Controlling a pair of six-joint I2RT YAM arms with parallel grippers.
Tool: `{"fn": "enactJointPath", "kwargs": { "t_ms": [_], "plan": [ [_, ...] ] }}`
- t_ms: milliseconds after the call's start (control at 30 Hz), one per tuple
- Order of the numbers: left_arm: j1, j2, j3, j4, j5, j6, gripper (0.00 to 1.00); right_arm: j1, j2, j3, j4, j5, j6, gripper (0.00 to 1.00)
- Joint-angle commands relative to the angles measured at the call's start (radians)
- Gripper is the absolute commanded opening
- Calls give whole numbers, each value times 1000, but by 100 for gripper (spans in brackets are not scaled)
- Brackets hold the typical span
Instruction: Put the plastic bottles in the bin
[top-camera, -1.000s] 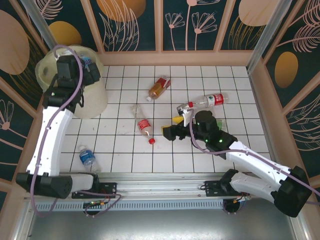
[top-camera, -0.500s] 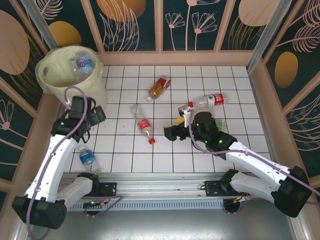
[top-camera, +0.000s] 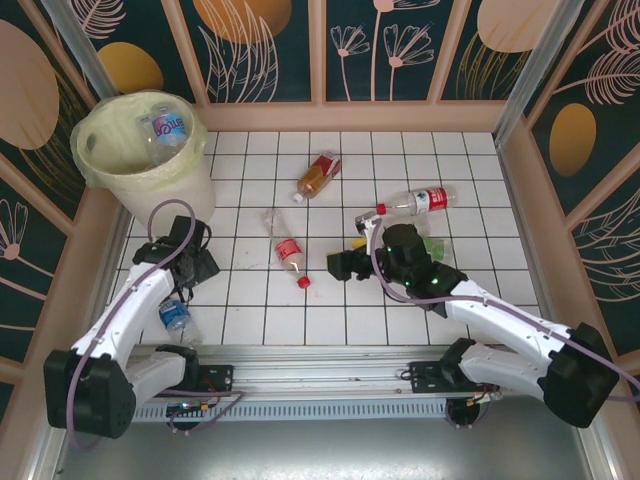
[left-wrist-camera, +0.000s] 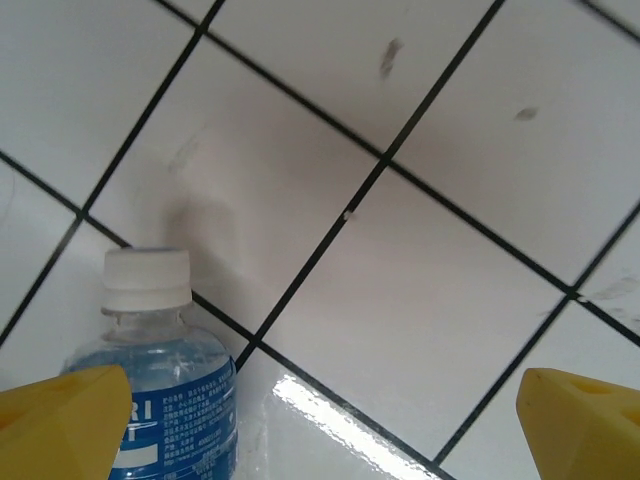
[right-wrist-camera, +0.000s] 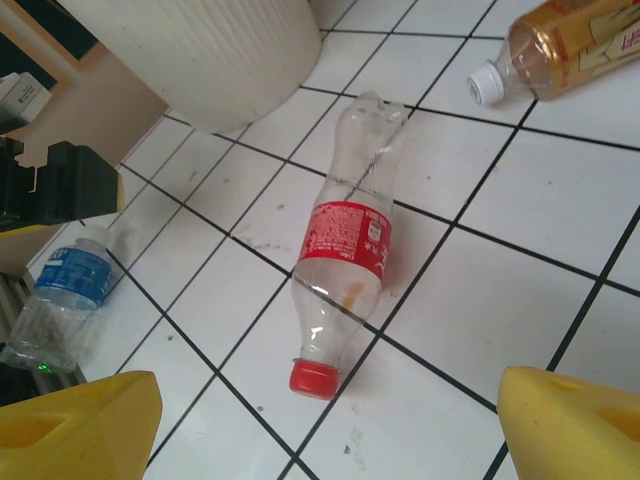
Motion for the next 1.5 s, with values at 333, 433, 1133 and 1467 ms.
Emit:
{"fn": "enactJointPath", "kwargs": {
  "t_ms": [333, 433, 1133, 1467],
  "plan": [
    [-4, 155, 3, -186, -120, -200, 92, -22, 2, -32, 58, -29, -23, 88],
    [-4, 175, -3, -210, -119, -213, 91, -28, -4, -42, 66, -39, -22, 88],
    [-3, 158, 139, 79, 190, -238, 83, -83, -23, -81, 93, -86, -25, 88],
    [-4, 151, 219, -142, 88, -226, 86, -86, -21, -83, 98, -89, -18, 88]
  ]
}}
